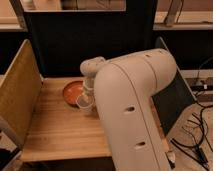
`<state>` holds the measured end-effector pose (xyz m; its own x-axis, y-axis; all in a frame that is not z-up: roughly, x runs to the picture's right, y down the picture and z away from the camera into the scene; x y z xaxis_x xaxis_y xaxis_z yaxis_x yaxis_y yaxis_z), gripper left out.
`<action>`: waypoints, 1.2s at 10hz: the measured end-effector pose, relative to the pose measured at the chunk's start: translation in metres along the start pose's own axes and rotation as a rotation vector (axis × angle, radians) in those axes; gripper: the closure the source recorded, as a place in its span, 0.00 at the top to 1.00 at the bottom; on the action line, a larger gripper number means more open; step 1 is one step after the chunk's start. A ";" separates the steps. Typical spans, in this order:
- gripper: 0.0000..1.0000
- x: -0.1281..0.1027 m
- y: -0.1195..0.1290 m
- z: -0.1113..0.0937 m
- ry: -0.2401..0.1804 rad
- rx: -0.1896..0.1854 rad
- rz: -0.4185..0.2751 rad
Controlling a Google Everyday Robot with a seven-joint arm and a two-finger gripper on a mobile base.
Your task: Pick up the ceramic cup
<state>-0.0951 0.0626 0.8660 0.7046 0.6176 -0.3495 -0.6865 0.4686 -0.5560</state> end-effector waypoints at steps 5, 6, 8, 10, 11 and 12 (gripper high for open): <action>0.00 0.004 -0.004 -0.027 -0.077 -0.018 0.037; 0.00 0.006 -0.011 -0.039 -0.110 -0.009 0.057; 0.00 0.010 -0.027 -0.071 -0.183 0.028 0.094; 0.00 0.013 -0.040 -0.107 -0.258 0.077 0.113; 0.00 0.014 -0.043 -0.127 -0.304 0.097 0.114; 0.00 0.015 -0.045 -0.140 -0.335 0.109 0.116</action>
